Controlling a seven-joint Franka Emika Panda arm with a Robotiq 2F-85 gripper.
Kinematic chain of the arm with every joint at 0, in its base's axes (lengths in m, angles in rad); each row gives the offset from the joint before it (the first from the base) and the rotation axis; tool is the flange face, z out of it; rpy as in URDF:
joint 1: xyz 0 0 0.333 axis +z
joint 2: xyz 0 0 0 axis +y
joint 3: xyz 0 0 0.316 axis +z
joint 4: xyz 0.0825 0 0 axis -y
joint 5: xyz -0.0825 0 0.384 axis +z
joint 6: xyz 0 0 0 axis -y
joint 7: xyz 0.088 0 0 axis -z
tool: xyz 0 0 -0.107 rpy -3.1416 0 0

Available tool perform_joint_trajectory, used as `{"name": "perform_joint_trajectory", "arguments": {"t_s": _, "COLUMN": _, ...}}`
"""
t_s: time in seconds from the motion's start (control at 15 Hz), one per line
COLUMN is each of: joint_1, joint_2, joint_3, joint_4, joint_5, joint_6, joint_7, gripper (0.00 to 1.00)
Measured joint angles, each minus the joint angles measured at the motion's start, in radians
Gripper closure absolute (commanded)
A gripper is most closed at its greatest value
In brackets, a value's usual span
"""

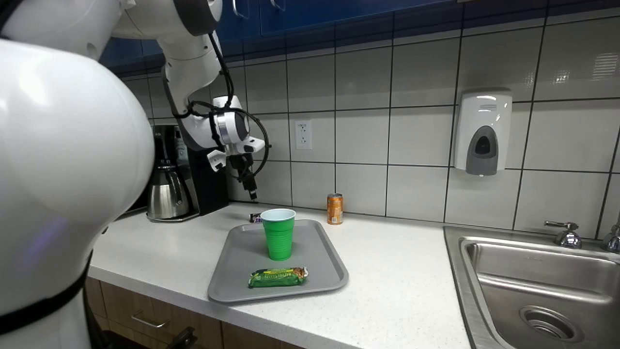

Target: Remove the chocolate bars from the tray

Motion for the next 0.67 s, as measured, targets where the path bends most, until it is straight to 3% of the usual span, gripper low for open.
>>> {"name": "perform_joint_trajectory", "arguments": {"t_s": 0.67, "joint_1": -0.038, "joint_2": -0.118, "joint_3": 0.063, "joint_4": -0.157, "joint_5": 0.110, "joint_6": 0.000, "joint_7": -0.182, "gripper": 0.00}}
